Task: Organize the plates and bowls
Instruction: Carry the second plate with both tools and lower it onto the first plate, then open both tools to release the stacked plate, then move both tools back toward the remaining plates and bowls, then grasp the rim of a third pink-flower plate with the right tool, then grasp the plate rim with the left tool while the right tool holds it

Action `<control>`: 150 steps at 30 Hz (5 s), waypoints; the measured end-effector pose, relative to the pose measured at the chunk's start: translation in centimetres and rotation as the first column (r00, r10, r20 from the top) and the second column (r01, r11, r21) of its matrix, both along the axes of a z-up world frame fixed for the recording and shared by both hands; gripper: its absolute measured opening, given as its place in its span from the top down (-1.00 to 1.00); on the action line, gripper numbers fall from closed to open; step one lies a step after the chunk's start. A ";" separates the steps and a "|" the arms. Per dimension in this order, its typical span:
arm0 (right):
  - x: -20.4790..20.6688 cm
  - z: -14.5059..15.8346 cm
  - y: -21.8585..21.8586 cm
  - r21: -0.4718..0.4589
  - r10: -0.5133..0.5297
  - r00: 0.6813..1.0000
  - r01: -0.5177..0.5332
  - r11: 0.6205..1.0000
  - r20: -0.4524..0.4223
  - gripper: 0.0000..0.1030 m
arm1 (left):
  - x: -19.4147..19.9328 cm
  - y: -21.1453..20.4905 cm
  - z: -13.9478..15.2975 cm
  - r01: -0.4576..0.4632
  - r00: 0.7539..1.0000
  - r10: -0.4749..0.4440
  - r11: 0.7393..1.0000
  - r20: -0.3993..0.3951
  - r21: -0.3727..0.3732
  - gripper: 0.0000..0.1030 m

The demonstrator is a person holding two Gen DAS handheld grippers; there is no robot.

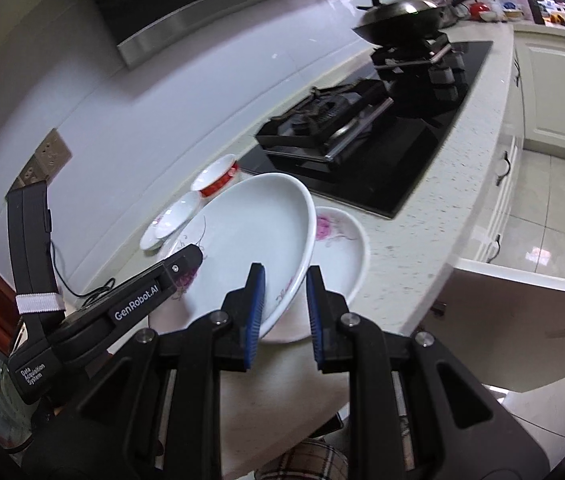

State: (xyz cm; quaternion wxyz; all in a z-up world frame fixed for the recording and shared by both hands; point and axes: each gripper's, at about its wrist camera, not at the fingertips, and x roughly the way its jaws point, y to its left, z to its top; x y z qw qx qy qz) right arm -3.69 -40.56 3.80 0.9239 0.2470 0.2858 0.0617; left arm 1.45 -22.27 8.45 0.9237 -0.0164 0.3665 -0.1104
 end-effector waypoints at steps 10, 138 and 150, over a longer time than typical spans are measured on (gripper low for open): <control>1.5 -2.3 -2.0 0.009 -0.011 0.998 0.012 1.000 -0.054 0.54 | 2.0 -2.6 -2.2 0.017 0.999 -0.016 0.999 -0.040 0.047 0.46; 21.6 -2.4 36.6 -0.292 0.463 0.749 -0.630 0.719 -0.474 0.70 | 3.9 33.5 -4.9 -0.549 0.816 0.523 0.835 -0.247 -0.046 0.54; 21.9 -5.0 34.4 -0.059 0.439 0.818 -0.492 0.868 -0.373 0.54 | 3.5 35.4 -5.0 -0.596 0.801 0.575 0.789 -0.166 -0.146 -0.16</control>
